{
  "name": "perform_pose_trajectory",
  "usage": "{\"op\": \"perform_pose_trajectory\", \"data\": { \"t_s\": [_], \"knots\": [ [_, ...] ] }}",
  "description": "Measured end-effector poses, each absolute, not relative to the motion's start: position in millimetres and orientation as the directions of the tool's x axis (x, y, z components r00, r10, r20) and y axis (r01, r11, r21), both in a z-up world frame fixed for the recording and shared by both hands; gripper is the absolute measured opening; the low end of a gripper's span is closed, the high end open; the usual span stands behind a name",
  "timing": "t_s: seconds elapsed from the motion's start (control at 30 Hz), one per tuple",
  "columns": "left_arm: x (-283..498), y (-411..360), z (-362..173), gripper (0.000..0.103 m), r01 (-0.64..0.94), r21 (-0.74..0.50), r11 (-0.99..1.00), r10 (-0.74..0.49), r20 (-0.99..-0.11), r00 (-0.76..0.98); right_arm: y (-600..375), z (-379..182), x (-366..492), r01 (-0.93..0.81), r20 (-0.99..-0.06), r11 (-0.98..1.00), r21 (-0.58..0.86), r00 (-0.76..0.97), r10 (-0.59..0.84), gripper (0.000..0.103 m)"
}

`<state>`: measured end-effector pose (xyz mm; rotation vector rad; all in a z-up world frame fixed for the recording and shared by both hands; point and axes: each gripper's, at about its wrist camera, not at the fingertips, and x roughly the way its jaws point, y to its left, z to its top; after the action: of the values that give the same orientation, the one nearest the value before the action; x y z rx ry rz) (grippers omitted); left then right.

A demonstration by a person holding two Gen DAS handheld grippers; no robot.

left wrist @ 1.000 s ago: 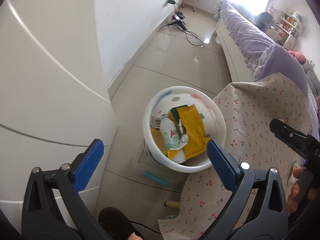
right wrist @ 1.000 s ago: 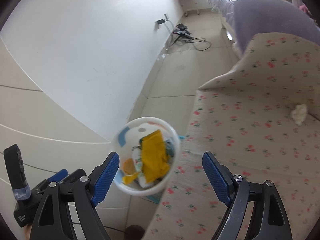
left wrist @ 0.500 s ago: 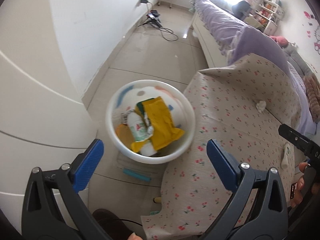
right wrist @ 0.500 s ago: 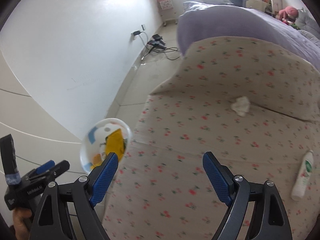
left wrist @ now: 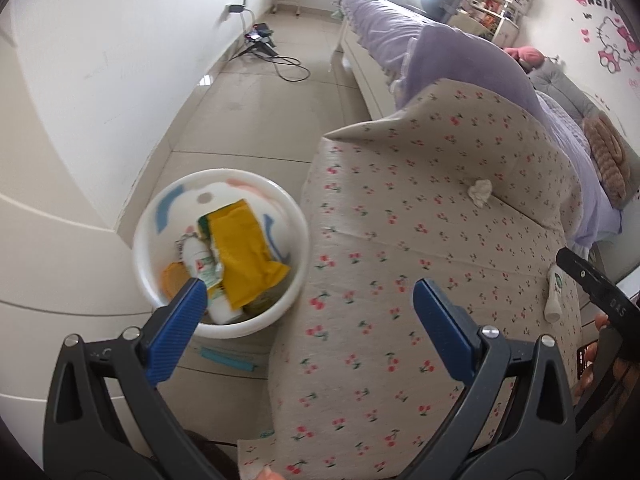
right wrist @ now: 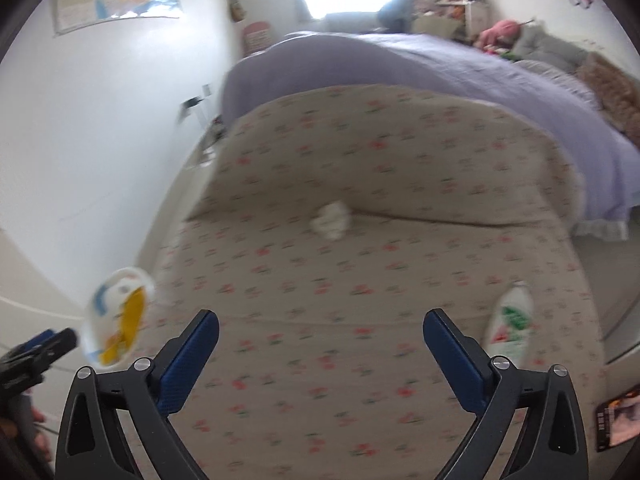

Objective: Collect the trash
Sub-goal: 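Grasp the second white AD bottle with the right tool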

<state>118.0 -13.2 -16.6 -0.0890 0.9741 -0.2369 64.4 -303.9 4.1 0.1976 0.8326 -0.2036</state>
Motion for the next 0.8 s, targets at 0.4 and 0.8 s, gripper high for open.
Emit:
{"op": "perform_pose_trajectory", "data": {
  "t_s": [0.4,0.8],
  "knots": [
    [119.6,-55.0,-20.5,0.102,0.223,-0.152,0.963,-0.251,-0.807,0.535,-391.8,-31.7,46.3,0.464,-0.793,0.884,0.054,0.558,-0.245,0.103],
    [121.8,-89.3,-29.3,0.102,0.270,-0.122,0.955,-0.251,-0.818,0.518,-432.7,-76.2,47.1,0.510,-0.869,0.851,0.121,0.469,-0.157,0.100]
  ]
}}
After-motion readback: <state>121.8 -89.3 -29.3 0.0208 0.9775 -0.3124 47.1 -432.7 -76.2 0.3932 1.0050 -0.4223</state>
